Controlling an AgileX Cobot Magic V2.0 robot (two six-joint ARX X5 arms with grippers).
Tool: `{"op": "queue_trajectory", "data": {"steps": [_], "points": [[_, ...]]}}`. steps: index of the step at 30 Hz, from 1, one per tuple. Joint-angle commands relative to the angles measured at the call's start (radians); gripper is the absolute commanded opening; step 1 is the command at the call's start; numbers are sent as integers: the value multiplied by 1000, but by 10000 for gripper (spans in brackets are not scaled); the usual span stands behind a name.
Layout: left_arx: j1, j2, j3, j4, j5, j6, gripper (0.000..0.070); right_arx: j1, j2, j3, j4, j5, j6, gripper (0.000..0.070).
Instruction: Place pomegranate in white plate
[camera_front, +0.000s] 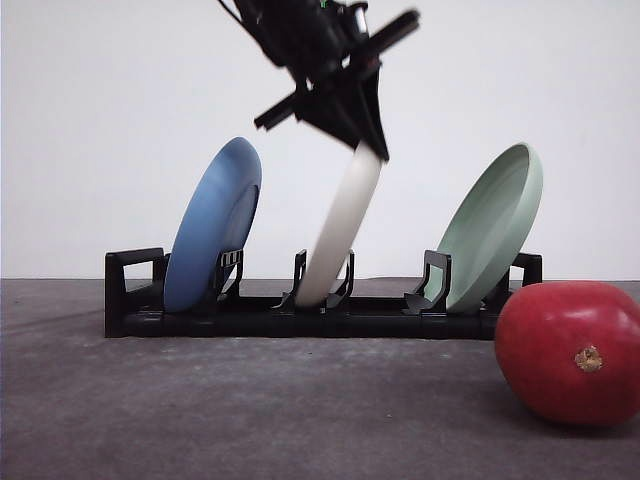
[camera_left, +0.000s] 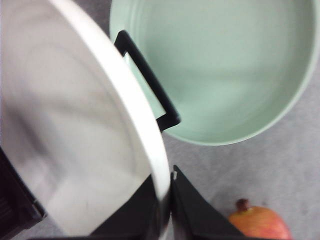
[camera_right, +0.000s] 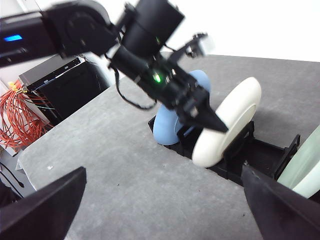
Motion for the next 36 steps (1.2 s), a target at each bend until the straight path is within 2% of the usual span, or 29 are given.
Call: {"op": "queue_trajectory", "data": {"steps": [1, 8, 13, 18, 23, 27, 30, 36], "points": [[-11, 19, 75, -4, 18, 4, 0, 2, 3, 14, 6, -2, 10, 632], [-22, 16, 314, -124, 19, 8, 0, 2, 3, 14, 6, -2, 10, 632], [-49, 12, 501, -294, 17, 49, 0, 2, 4, 14, 6, -2, 9, 632], [-118, -38, 608, -480, -77, 79, 0, 2, 4, 14, 6, -2, 9, 632], [-222, -119, 600, -617, -201, 118, 0, 11, 4, 14, 6, -1, 7, 633], [-290, -194, 556, -618, -213, 100, 0, 23, 4, 14, 1, -1, 6, 632], [-343, -254, 476, -618, -257, 89, 0, 27, 4, 14, -13, 0, 5, 633], [-423, -358, 248, -618, -407, 55, 0, 35, 4, 14, -25, 2, 2, 632]]}}
